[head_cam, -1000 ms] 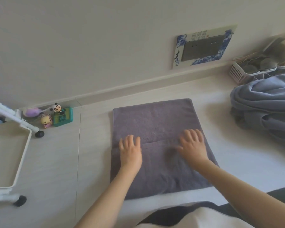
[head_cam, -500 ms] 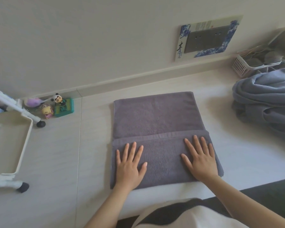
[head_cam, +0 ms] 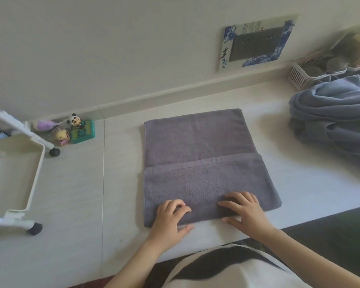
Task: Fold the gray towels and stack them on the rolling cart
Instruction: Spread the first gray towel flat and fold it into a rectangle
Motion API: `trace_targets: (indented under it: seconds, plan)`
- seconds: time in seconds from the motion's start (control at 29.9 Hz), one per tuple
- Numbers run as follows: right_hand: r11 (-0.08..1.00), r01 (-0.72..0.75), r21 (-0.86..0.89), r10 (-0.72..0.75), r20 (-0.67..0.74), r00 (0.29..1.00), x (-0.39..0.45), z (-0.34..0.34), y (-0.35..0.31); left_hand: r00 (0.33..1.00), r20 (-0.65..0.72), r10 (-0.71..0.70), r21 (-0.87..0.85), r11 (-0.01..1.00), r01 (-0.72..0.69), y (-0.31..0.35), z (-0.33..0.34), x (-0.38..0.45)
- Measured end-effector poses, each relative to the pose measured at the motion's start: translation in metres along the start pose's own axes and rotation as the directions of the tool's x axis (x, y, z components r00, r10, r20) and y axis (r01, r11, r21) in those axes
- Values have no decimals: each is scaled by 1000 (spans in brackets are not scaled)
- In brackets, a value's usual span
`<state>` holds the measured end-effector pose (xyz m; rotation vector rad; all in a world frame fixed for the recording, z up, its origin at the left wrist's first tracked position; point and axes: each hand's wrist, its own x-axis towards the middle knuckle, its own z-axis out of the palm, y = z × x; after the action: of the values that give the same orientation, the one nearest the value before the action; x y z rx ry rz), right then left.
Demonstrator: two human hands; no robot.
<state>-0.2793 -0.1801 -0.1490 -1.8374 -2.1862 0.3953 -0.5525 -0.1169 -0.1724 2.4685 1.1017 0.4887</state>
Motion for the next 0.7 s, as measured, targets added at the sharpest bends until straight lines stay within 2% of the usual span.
trace_targets:
  seconds: [0.07,0.17,0.33,0.4,0.54,0.6,0.7]
  plan:
    - [1000,-9,-19,9,16,1000,-1,4,1,998,59,0,26,1000,-2,-2,-3,0]
    - [999,-47,5,47,-37,998,6,4,-2,993,114,0,47,999,-5,-1,-9,7]
    - [998,-64,6,64,-96,993,19,-5,-8,994,90,-69,-52,996,74,1,-14,22]
    - [998,-69,10,69,-72,995,23,-8,-9,989,111,-103,-52,993,109,3,-18,29]
    - [989,-145,-30,148,102,984,34,-16,-16,946,257,-200,15,979,203,14,-36,45]
    - [986,-151,-70,163,228,960,41,-27,-20,894,365,-260,17,962,273,19,-52,53]
    - [979,-205,-15,190,444,876,49,-60,-32,791,535,-297,-22,931,364,24,-77,61]
